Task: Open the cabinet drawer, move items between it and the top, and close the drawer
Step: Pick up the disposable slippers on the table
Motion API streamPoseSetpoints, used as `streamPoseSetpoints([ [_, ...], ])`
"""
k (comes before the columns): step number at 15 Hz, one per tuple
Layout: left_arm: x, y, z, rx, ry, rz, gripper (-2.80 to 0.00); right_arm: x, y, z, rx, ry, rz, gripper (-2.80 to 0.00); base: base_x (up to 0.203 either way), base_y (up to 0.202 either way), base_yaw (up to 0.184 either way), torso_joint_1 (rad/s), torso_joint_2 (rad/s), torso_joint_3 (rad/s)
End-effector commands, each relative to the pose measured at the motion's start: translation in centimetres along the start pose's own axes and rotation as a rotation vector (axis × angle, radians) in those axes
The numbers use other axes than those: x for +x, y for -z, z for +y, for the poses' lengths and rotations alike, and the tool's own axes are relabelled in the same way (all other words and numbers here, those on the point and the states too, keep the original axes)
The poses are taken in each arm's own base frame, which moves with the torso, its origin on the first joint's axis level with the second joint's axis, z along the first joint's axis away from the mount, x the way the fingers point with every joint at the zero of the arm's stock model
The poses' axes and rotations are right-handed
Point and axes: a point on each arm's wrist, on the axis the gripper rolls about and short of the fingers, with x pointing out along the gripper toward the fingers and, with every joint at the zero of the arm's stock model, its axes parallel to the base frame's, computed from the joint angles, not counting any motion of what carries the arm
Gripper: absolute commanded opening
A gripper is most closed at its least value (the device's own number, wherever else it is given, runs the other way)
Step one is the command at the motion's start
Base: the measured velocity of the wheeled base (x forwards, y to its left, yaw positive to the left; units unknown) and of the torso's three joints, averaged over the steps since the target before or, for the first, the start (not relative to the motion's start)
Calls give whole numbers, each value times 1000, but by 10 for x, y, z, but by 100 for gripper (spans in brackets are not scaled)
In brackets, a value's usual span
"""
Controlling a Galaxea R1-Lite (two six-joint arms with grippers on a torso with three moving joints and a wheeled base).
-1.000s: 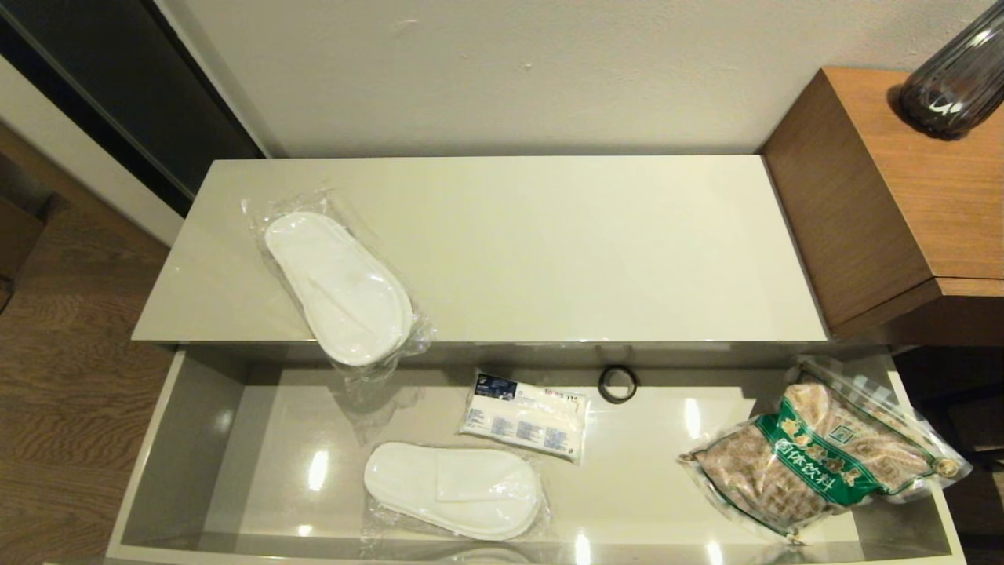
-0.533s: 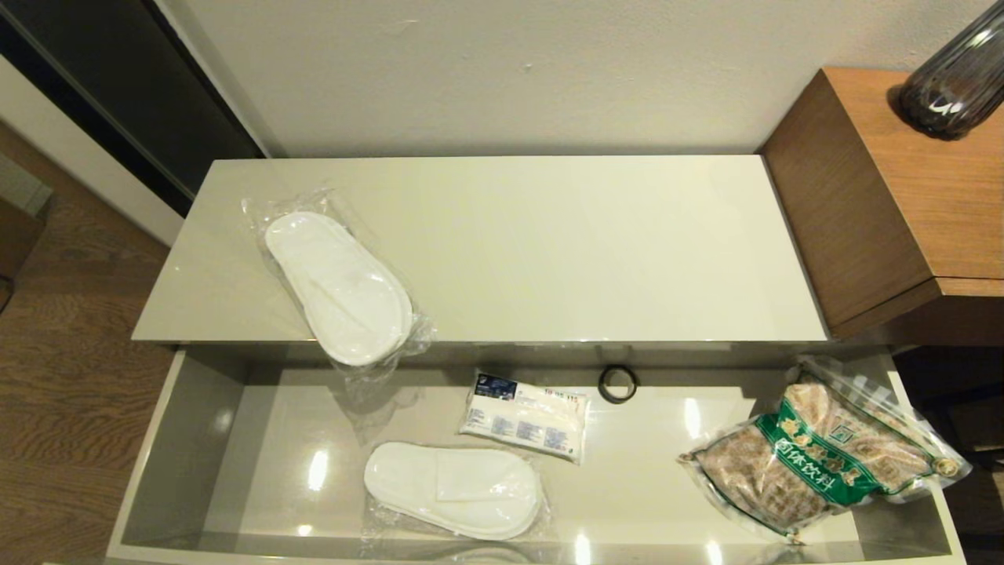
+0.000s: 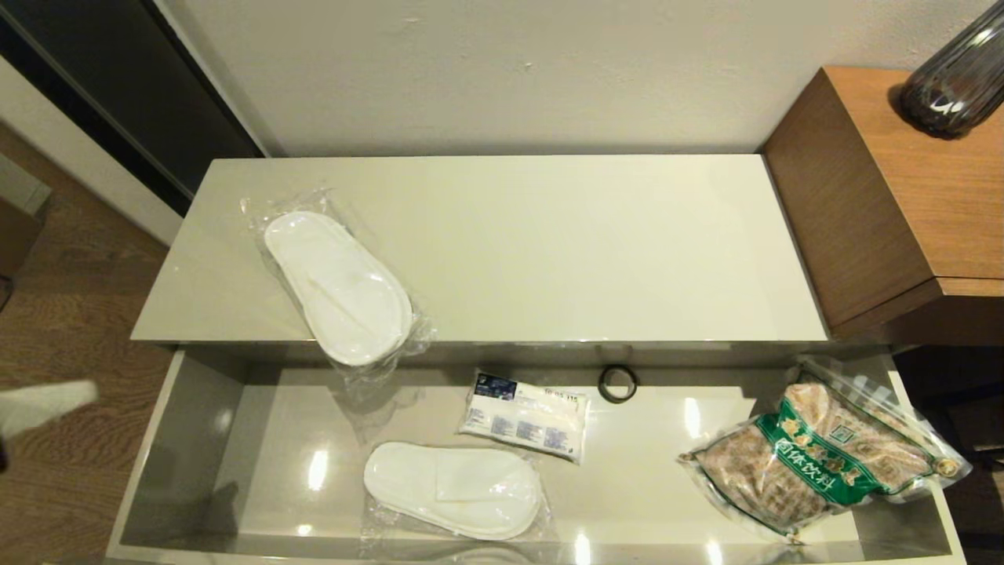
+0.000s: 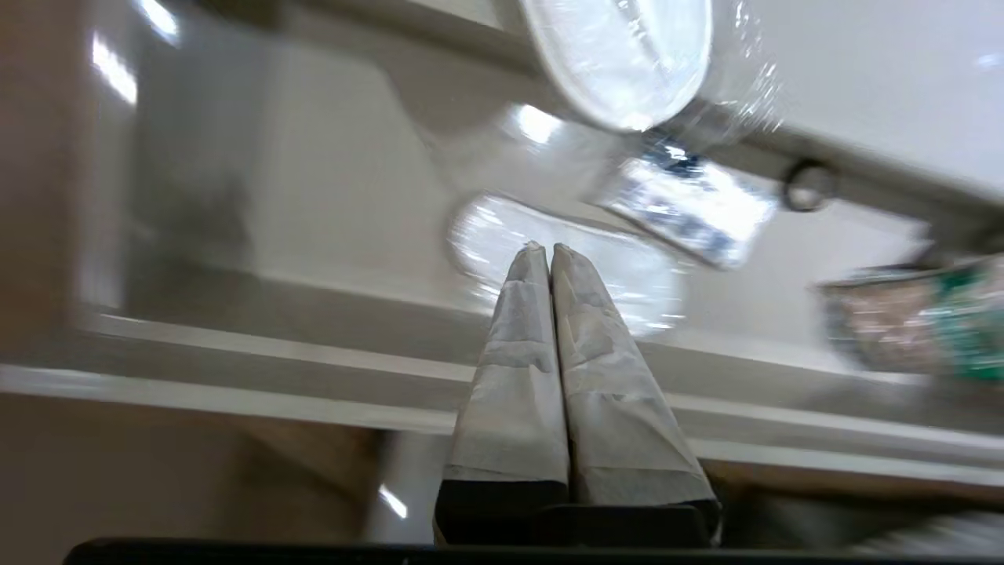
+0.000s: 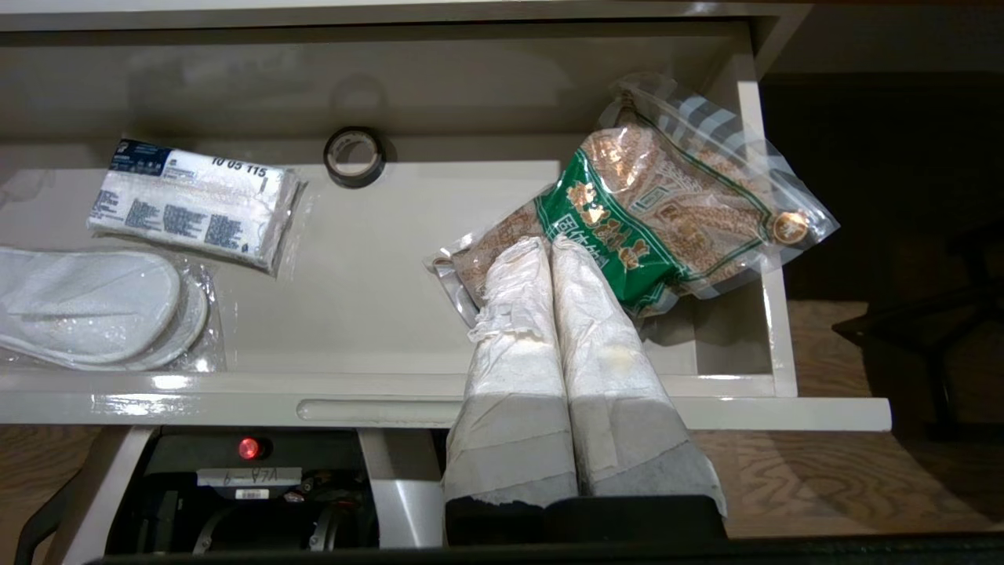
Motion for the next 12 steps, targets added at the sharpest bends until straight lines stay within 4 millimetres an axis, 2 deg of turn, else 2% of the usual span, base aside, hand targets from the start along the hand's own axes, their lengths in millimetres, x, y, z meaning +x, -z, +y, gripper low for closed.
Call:
streamPoseSetpoints([
  [1, 92, -35, 3, -161, -34, 236, -280, 0, 0, 0, -1, 0, 1, -280, 0, 0, 0, 0, 0, 0],
  [3, 143, -62, 3, -313, -32, 293, -280, 0, 0, 0, -1, 0, 1, -280, 0, 0, 0, 0, 0, 0],
  [5, 183, -81, 3, -422, -29, 314, -280, 0, 0, 0, -1, 0, 1, -280, 0, 0, 0, 0, 0, 0],
  [7, 212, -90, 5, -476, -30, 327, -280, 0, 0, 0, -1, 0, 1, -280, 0, 0, 0, 0, 0, 0],
  [9, 229, -91, 8, -501, -36, 341, -280, 0, 0, 0, -1, 0, 1, -280, 0, 0, 0, 0, 0, 0],
  [10, 236, -89, 9, -520, -47, 351, 0, 0, 0, 0, -2, 0, 1, -280, 0, 0, 0, 0, 0, 0],
  [12, 241, -91, 10, -544, -49, 345, 0, 0, 0, 0, -2, 0, 1, -280, 0, 0, 0, 0, 0, 0],
])
